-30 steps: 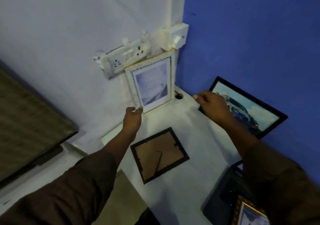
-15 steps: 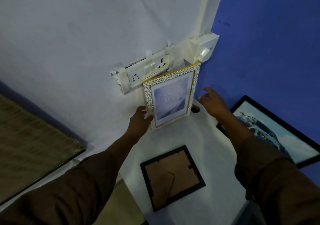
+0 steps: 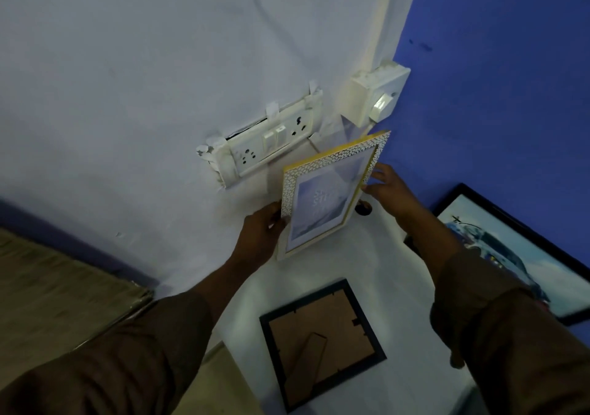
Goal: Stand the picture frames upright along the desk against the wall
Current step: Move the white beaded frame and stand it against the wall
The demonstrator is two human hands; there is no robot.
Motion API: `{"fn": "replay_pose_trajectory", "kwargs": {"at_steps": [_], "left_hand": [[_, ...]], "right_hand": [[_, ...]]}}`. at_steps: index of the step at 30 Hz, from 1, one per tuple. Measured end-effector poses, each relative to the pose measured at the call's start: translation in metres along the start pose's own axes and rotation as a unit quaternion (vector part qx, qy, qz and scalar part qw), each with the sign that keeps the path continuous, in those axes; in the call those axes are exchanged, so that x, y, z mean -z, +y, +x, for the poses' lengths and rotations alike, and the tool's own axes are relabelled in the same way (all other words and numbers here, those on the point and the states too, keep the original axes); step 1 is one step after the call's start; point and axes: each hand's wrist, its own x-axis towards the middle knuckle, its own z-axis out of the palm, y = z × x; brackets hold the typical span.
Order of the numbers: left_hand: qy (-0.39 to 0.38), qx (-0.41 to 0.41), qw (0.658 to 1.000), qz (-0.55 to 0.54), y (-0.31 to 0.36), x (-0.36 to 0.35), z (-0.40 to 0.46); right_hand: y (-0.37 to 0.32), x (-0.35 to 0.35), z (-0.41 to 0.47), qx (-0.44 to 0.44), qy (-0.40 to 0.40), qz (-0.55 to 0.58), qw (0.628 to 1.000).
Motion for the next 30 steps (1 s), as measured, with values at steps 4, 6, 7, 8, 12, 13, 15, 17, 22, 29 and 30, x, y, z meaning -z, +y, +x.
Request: {"fn": "replay_pose_trajectory", "kwargs": {"at_steps": [4, 6, 7, 8, 12, 13, 15, 17, 22, 29, 30], "left_hand": [[0.028, -0.050, 0.998, -0.037, 0.037, -0.003, -0.028], [0.039, -0.066, 0.995, -0.068, 0.060, -0.005, -0.046], [0.045, -0.058, 0.992, -0.101, 0.072, -0.006, -0.057], [0.050, -0.047, 0.988, -0.137, 0.085, -0.008, -0.069], [0.086, -0.015, 0.966, -0.245, 0.135, -0.015, -0.119], [0.087, -0.012, 0.959, -0.269, 0.148, -0.017, -0.131], [0.077, -0.009, 0.947, -0.313, 0.174, -0.023, -0.157], [0.052, -0.009, 0.934, -0.353, 0.199, -0.033, -0.180], [-0.040, -0.030, 0.914, -0.403, 0.271, -0.079, -0.232], [-0.199, -0.072, 0.884, -0.417, 0.353, -0.156, -0.278], [-0.220, -0.077, 0.880, -0.415, 0.362, -0.167, -0.283]], "right_hand": [[0.015, 0.025, -0.042, 0.000, 0.036, 0.013, 0.999], [0.019, 0.037, -0.071, 0.009, 0.054, 0.037, 0.998], [0.018, 0.044, -0.088, 0.018, 0.060, 0.044, 0.997], [0.016, 0.051, -0.106, 0.026, 0.071, 0.048, 0.996], [0.000, 0.089, -0.187, 0.093, 0.097, 0.059, 0.989], [-0.003, 0.102, -0.209, 0.109, 0.104, 0.057, 0.987], [-0.005, 0.132, -0.257, 0.136, 0.124, 0.044, 0.982], [-0.008, 0.162, -0.302, 0.160, 0.143, 0.036, 0.976], [0.000, 0.236, -0.426, 0.170, 0.210, 0.021, 0.962], [0.039, 0.294, -0.564, 0.130, 0.338, 0.076, 0.929], [0.045, 0.299, -0.577, 0.124, 0.363, 0.107, 0.917]]}}
